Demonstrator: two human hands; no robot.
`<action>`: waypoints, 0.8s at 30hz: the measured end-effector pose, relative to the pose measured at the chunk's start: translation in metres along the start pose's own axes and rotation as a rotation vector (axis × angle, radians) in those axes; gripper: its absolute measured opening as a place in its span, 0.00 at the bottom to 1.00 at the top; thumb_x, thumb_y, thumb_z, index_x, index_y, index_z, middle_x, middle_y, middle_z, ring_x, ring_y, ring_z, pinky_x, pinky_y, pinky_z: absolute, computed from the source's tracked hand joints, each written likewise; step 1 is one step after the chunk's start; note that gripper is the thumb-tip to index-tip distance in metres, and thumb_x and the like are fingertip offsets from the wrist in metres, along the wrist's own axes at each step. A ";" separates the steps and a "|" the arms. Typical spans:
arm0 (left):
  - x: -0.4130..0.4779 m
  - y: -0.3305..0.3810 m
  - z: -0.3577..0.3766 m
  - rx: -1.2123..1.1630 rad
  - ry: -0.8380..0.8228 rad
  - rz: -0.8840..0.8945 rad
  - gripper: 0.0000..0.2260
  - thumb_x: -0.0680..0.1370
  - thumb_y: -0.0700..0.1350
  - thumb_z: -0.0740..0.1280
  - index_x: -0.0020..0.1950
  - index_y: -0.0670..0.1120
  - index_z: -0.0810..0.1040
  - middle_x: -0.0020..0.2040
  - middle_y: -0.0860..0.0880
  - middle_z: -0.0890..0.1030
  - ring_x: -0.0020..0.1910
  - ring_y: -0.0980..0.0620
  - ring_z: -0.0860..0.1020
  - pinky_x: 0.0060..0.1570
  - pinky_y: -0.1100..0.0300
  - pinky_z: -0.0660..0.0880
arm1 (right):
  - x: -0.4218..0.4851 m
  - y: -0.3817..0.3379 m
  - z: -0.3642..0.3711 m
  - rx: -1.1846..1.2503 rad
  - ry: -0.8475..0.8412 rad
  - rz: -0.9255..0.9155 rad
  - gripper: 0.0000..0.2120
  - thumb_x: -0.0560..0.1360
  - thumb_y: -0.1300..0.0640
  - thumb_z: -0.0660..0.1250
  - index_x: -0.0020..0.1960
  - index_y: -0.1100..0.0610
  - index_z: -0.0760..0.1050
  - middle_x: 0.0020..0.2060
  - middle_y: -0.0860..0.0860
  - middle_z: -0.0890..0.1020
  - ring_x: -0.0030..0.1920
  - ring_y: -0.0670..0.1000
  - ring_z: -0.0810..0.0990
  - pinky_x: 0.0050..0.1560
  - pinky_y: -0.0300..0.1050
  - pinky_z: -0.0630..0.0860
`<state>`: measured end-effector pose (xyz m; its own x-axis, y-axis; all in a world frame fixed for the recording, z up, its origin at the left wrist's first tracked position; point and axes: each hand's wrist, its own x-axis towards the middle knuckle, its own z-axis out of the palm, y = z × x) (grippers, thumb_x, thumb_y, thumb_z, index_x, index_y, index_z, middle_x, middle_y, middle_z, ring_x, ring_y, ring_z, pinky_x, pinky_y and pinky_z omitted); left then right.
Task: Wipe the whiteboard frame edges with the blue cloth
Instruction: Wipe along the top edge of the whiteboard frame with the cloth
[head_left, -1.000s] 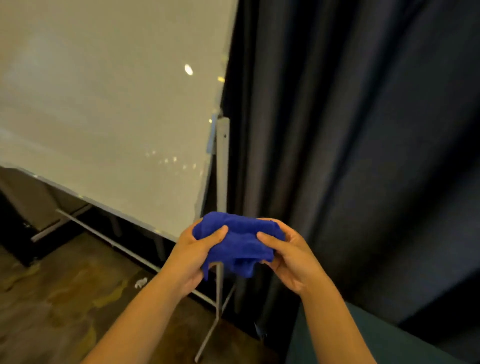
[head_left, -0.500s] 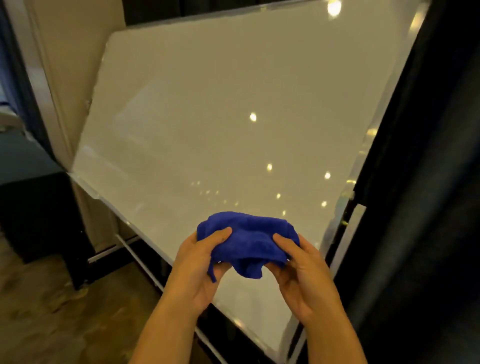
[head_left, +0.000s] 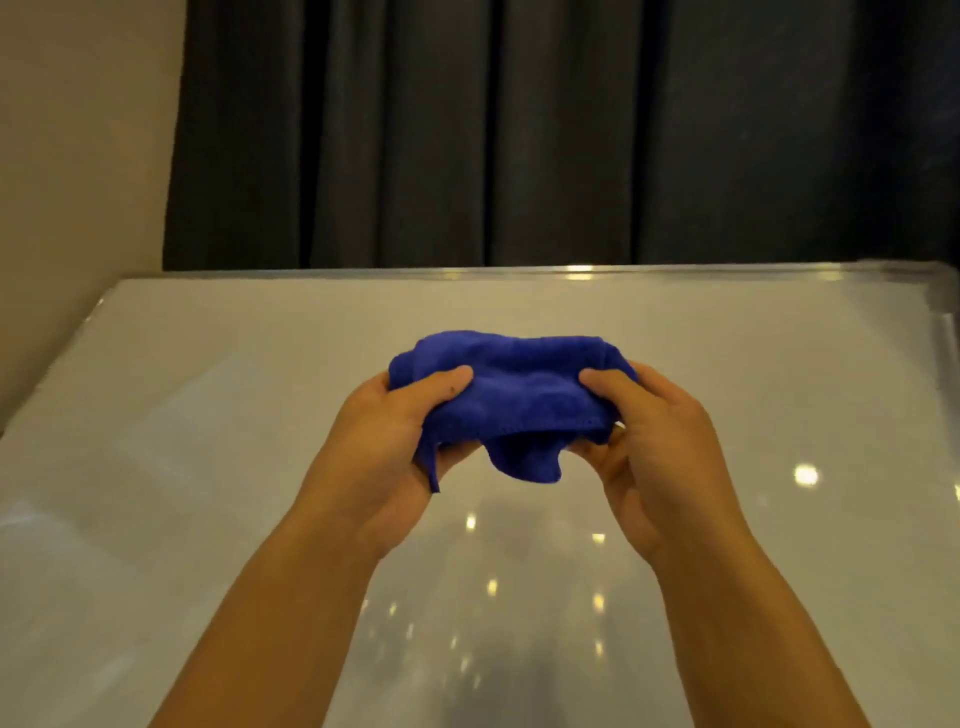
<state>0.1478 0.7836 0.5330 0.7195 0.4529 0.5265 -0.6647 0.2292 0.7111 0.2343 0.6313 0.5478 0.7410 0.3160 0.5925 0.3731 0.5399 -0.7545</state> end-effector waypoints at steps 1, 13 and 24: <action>0.024 0.008 -0.005 -0.005 -0.016 0.017 0.12 0.75 0.39 0.68 0.58 0.42 0.78 0.52 0.42 0.85 0.49 0.46 0.85 0.39 0.55 0.81 | 0.022 0.000 0.012 -0.032 0.006 -0.033 0.07 0.76 0.62 0.68 0.54 0.56 0.79 0.44 0.53 0.86 0.44 0.53 0.86 0.36 0.44 0.81; 0.319 0.045 -0.089 1.001 0.024 0.624 0.14 0.70 0.50 0.74 0.49 0.51 0.72 0.44 0.51 0.78 0.41 0.50 0.76 0.35 0.61 0.70 | 0.242 0.050 0.128 -1.353 0.264 -0.670 0.15 0.75 0.60 0.66 0.61 0.57 0.72 0.53 0.56 0.79 0.51 0.58 0.79 0.51 0.56 0.77; 0.378 0.015 -0.154 1.395 -0.168 0.847 0.22 0.77 0.64 0.51 0.47 0.48 0.72 0.47 0.46 0.82 0.46 0.44 0.77 0.52 0.49 0.68 | 0.262 0.147 0.186 -1.972 0.114 -0.651 0.32 0.77 0.32 0.41 0.78 0.41 0.43 0.80 0.53 0.51 0.79 0.58 0.46 0.76 0.58 0.39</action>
<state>0.3793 1.0911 0.6706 0.3412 -0.0771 0.9368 -0.2391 -0.9710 0.0071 0.3796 0.9387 0.6450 0.2792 0.3867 0.8789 0.4415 -0.8645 0.2402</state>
